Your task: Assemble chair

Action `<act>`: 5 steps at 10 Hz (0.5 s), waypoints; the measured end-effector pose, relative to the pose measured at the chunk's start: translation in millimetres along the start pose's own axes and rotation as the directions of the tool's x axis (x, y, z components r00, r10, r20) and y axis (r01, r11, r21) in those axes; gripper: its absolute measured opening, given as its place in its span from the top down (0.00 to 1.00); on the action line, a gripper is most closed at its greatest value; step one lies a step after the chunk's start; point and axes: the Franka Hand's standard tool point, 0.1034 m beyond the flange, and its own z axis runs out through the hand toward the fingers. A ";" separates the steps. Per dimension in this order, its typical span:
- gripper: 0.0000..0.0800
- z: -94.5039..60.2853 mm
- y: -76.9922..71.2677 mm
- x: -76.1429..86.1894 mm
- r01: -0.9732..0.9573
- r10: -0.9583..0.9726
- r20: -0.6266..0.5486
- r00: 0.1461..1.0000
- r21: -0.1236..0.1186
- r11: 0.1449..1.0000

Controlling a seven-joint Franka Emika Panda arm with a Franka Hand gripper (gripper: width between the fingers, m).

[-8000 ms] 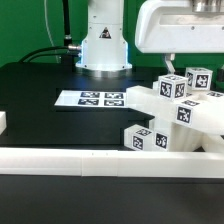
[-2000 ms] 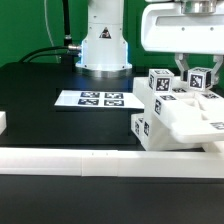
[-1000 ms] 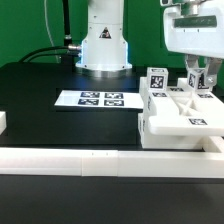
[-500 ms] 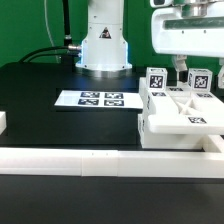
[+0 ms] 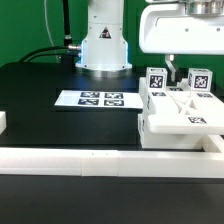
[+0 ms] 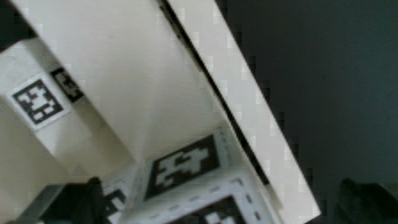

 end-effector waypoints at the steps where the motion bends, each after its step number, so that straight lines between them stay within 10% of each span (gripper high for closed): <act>1: 0.19 -0.8 -0.5 1.0 0.099 -0.099 -0.004 0.995 -0.004 0.995; 4: 0.19 0.3 0.9 1.4 0.293 -0.293 -0.008 0.956 -0.007 0.956; 5: 0.35 0.3 1.1 1.5 0.326 -0.326 -0.008 0.945 -0.008 0.945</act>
Offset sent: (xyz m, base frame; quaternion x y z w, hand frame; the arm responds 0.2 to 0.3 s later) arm -0.0042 -0.0013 -0.0011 -0.0041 0.0178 -0.1880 0.9820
